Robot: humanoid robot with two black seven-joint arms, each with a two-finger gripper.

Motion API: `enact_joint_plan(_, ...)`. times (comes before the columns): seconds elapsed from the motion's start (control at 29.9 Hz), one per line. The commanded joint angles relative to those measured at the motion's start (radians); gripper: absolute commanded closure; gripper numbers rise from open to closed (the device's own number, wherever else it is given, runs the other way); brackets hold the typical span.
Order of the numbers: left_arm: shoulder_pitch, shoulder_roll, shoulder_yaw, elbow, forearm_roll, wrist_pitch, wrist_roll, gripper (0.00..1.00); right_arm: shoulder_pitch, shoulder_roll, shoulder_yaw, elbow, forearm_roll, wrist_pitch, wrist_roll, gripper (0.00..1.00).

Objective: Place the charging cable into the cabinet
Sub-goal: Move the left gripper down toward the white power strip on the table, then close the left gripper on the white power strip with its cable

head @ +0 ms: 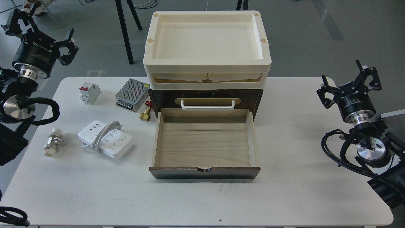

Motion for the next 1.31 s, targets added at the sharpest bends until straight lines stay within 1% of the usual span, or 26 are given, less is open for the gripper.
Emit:
enact_joint_plan(0.0, -0.002, 0.006, 0.003, -0.002, 0.002, 0.0, -0.006, 0.01, 0.0, 0.001, 0.0, 0.0, 0.0, 0.0, 0.0, 0.0)
enact_joint_plan(0.1, -0.004, 0.003, 0.004, -0.003, 0.002, 0.0, 0.006, 0.01, 0.0, -0.001, 0.0, 0.0, 0.0, 0.0, 0.0, 0.0)
enact_joint_plan(0.23, -0.004, 0.015, -0.005, -0.016, 0.002, 0.0, 0.003, 0.01, 0.0, -0.001, -0.002, 0.0, 0.0, 0.0, 0.002, 0.0)
enact_joint_plan(0.3, -0.005, 0.049, 0.004, -0.07, 0.007, 0.0, 0.006, 0.01, 0.0, -0.001, -0.002, 0.0, 0.0, 0.0, 0.002, 0.0)
enact_joint_plan(0.4, -0.005, 0.153, 0.013, -0.211, 0.068, 0.0, 0.003, 0.01, 0.0, 0.001, -0.002, 0.0, 0.0, 0.0, 0.002, 0.0)
enact_joint_plan(0.47, -0.007, 0.228, 0.021, -0.306, 0.184, 0.0, 0.003, 0.01, -0.002, -0.001, -0.003, 0.0, 0.0, 0.0, 0.002, 0.0)
enact_joint_plan(0.57, -0.01, 0.337, 0.02, -0.426, 0.446, 0.001, 0.003, 0.01, -0.002, -0.001, -0.003, 0.0, 0.0, 0.001, 0.002, 0.0)
enact_joint_plan(0.67, -0.018, 0.432, 0.015, -0.524, 0.754, 0.045, -0.001, 0.01, -0.002, -0.001, -0.003, 0.002, 0.0, 0.001, 0.002, 0.0)
enact_joint_plan(0.77, -0.019, 0.527, 0.013, -0.651, 1.052, 0.068, -0.004, 0.01, -0.002, -0.001, -0.003, 0.002, 0.0, 0.001, 0.002, 0.0)
enact_joint_plan(0.87, -0.019, 0.575, 0.015, -0.757, 1.277, 0.078, -0.004, 0.03, -0.002, -0.001, -0.005, 0.002, 0.0, 0.001, 0.002, 0.0)
enact_joint_plan(1.0, -0.004, 0.569, 0.029, -0.776, 1.542, 0.082, -0.004, 0.04, -0.002, -0.001, -0.005, 0.002, 0.0, 0.001, 0.002, 0.0)
enact_joint_plan(1.11, 0.002, 0.564, 0.09, -0.765, 1.789, 0.097, -0.007, 0.07, -0.002, -0.001, -0.005, 0.002, 0.0, 0.001, 0.002, 0.0)
enact_joint_plan(1.14, 0.002, 0.558, 0.122, -0.757, 1.844, 0.12, -0.008, 0.07, -0.002, -0.001, -0.005, 0.002, 0.0, 0.001, 0.002, 0.0)
enact_joint_plan(1.27, 0.002, 0.534, 0.309, -0.711, 2.024, 0.287, -0.008, 0.07, -0.002, -0.001, -0.005, 0.003, 0.0, 0.001, 0.002, 0.0)
